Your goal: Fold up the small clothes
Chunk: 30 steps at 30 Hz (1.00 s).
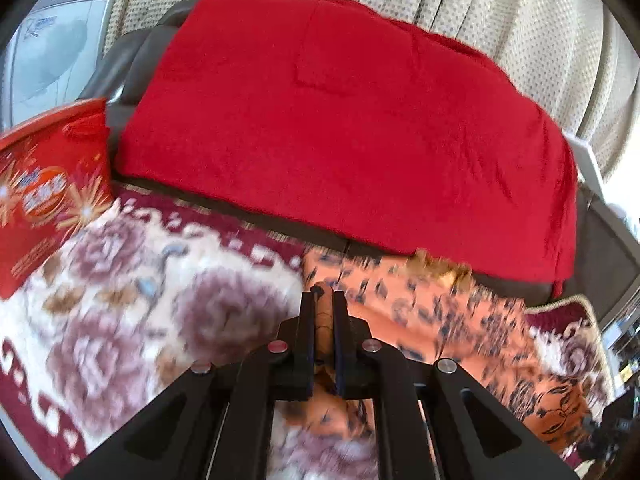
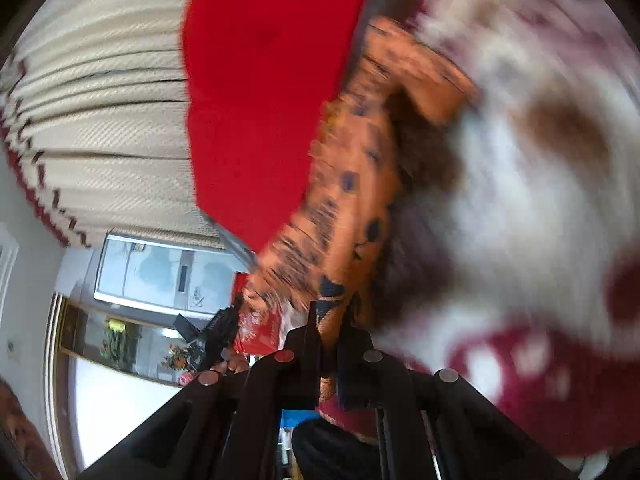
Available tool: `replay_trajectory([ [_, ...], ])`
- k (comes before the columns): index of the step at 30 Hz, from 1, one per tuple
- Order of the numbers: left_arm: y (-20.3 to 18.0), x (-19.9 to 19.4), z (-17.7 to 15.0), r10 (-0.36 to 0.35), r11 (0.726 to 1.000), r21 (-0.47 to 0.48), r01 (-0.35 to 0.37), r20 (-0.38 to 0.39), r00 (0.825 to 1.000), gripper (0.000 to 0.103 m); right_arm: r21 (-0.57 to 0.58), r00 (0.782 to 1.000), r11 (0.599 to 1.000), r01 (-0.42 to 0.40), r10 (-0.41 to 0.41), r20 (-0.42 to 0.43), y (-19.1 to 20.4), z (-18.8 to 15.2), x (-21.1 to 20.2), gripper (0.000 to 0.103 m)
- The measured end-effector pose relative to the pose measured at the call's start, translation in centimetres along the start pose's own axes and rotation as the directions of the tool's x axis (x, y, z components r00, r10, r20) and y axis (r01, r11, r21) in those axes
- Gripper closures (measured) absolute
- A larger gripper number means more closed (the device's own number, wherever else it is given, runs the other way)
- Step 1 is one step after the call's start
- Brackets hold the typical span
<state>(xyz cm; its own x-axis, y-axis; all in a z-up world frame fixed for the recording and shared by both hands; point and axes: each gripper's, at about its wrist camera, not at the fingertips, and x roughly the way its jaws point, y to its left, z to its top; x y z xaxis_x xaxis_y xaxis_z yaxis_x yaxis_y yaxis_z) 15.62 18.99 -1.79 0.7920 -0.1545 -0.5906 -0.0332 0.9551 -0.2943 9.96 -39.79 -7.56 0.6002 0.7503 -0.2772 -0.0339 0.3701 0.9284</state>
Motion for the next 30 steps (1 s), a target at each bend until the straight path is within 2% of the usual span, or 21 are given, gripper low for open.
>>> replay_trajectory([
  [3,-1.1,2.5,2.9,0.007,1.0,0.022,-0.007,0.018,1.0,0.096,-0.078,0.999,0.996,-0.035,0.037,0.034,2.7,5.1,1.2,0.098],
  [7,-2.2,8.2,6.2,0.033,0.999,0.025,-0.033,-0.005,0.999,0.096,-0.165,0.992,0.985,-0.051,0.069,0.102,6.1,13.1,3.8,0.098],
  [9,-2.4,11.8,6.7,0.052,0.998,0.02,-0.051,-0.054,0.997,0.096,-0.146,0.989,0.989,-0.025,0.046,0.142,5.9,17.0,5.6,0.098],
  [12,-2.4,16.5,5.7,0.119,0.992,0.05,-0.113,-0.133,0.984,0.096,-0.094,0.985,0.992,0.08,-0.064,0.159,3.0,21.6,8.6,0.098],
  [15,-2.2,19.5,4.2,0.169,0.985,0.079,-0.156,-0.191,0.967,0.096,0.019,0.978,0.987,0.159,-0.16,0.131,-2.0,23.7,10.7,0.098],
  [18,-2.0,20.4,3.7,0.175,0.984,0.082,-0.161,-0.206,0.963,0.095,0.106,0.984,0.987,0.12,-0.133,0.122,-4.9,24.4,11.1,0.098],
  [22,-1.6,20.4,4.4,0.157,0.987,0.049,-0.15,-0.214,0.964,0.093,0.15,0.984,0.984,0.099,-0.119,0.131,-5.5,25.3,11.2,0.094],
  [23,-1.4,20.2,4.9,0.157,0.988,0.035,-0.153,-0.213,0.964,0.083,0.197,0.987,0.978,0.07,-0.096,0.126,-6.3,25.5,11.2,0.093],
  [24,-1.2,19.9,5.5,0.164,0.986,0.021,-0.163,-0.211,0.964,0.073,0.25,0.991,0.967,0.051,-0.081,0.111,-7.1,25.8,11.3,0.085],
  [25,-0.8,19.1,6.0,0.171,0.985,0.003,-0.174,-0.202,0.964,0.049,0.28,0.991,0.958,0.058,-0.089,0.1,-7.5,26.0,11.4,0.074],
  [26,-0.5,18.1,6.4,0.174,0.984,-0.016,-0.18,-0.182,0.968,0.029,0.306,0.99,0.95,0.069,-0.103,0.098,-7.6,26.2,11.2,0.029],
  [27,-0.1,16.7,6.8,0.175,0.983,-0.037,-0.181,-0.141,0.974,0.026,0.339,0.988,0.938,0.066,-0.108,0.108,-7.8,26.2,10.7,0.001],
  [28,0.3,15.0,7.1,0.174,0.983,-0.052,-0.179,-0.091,0.981,0.026,0.356,0.987,0.934,0.025,-0.081,0.142,-7.7,26.1,9.9,0.001],
  [30,1.1,12.5,7.2,0.18,0.981,-0.061,-0.184,-0.062,0.982,0.026,0.348,0.98,0.937,-0.041,-0.029,0.196,-7.1,25.8,8.0,0.001],
])
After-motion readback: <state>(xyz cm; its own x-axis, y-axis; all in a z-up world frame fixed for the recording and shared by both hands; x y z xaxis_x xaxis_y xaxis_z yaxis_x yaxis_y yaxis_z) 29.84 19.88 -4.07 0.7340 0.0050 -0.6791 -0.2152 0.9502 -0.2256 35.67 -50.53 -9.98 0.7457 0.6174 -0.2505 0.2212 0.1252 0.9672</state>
